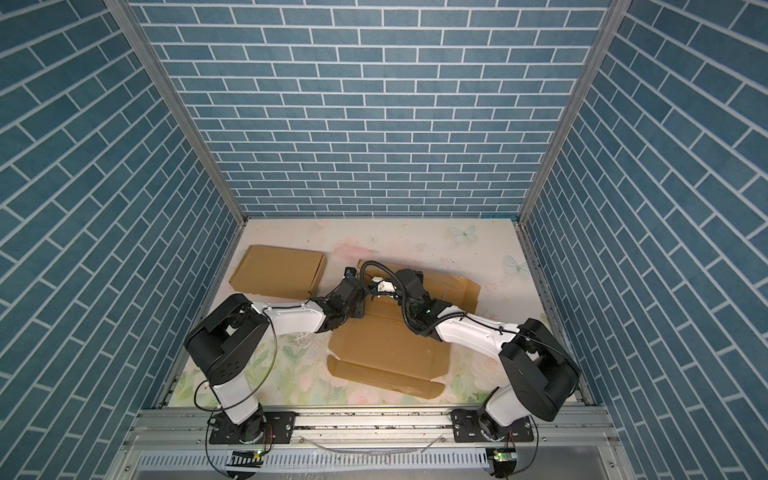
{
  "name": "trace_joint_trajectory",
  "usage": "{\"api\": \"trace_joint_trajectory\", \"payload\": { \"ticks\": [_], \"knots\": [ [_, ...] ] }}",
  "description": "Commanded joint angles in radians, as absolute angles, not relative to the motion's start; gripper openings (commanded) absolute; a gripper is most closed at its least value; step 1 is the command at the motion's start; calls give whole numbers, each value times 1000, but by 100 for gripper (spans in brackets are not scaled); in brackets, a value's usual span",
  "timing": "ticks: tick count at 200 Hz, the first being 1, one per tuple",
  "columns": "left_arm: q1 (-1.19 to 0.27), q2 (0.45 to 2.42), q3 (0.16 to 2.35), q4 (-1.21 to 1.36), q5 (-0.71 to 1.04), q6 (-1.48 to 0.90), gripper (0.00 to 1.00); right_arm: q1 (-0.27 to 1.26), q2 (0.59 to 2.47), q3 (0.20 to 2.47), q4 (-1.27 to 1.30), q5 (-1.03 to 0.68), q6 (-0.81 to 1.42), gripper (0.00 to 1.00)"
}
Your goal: Fold the paper box
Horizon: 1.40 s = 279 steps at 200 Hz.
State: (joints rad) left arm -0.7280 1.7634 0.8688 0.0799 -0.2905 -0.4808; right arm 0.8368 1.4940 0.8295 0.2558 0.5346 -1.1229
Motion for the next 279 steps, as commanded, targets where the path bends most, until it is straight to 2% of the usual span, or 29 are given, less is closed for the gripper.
{"api": "trace_joint_trajectory", "payload": {
  "ticks": [1, 35, 87, 198, 234, 250, 279],
  "knots": [
    [-719, 1678, 834, 135, -183, -420, 49, 860, 1516, 845, 250, 468, -1125, 0],
    [-695, 1587, 820, 143, -48, -347, 62, 861, 1523, 850, 250, 469, -1126, 0],
    [-611, 1568, 872, 111, 32, -309, 61, 862, 1522, 850, 244, 468, -1124, 0],
    [-554, 1649, 949, 85, 83, -210, 23, 866, 1530, 860, 244, 462, -1128, 0],
    [-568, 1661, 913, 168, -15, -273, 3, 890, 1544, 877, 241, 481, -1103, 0],
    [-583, 1648, 863, 246, -67, -274, 0, 893, 1541, 891, 207, 466, -1031, 0],
    [-607, 1614, 749, 448, -141, -243, 0, 869, 1488, 980, -25, 320, -784, 36]
  ]
}}
